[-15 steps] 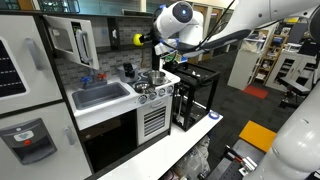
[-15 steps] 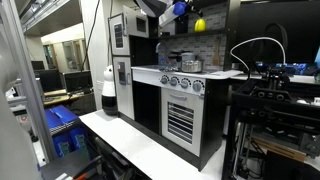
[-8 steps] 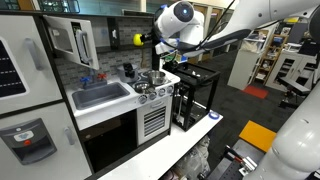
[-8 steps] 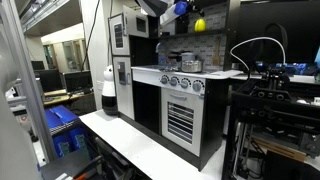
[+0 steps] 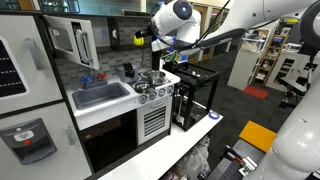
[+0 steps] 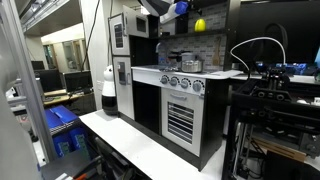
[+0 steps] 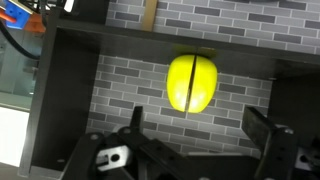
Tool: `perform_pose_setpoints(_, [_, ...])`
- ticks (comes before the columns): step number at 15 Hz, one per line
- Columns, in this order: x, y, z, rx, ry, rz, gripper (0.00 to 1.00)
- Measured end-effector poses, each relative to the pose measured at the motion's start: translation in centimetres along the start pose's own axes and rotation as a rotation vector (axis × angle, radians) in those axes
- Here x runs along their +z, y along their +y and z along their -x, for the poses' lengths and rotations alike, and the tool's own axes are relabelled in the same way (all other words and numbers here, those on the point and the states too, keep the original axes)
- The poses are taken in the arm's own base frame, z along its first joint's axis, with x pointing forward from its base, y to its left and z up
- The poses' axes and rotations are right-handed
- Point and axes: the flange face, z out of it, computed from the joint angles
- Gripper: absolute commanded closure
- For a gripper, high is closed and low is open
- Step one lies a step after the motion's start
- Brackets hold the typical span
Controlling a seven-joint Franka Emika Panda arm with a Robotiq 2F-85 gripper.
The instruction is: Put the yellow object in the pot
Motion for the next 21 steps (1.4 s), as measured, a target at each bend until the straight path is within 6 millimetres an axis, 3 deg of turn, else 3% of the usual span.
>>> perform_pose_setpoints(8, [3.0, 0.0, -0.1, 0.055, 0.001, -0.007, 0.00])
perform_pose_setpoints(21, [5.7, -0.2, 0.0, 0.088, 0.033, -0.017, 0.00])
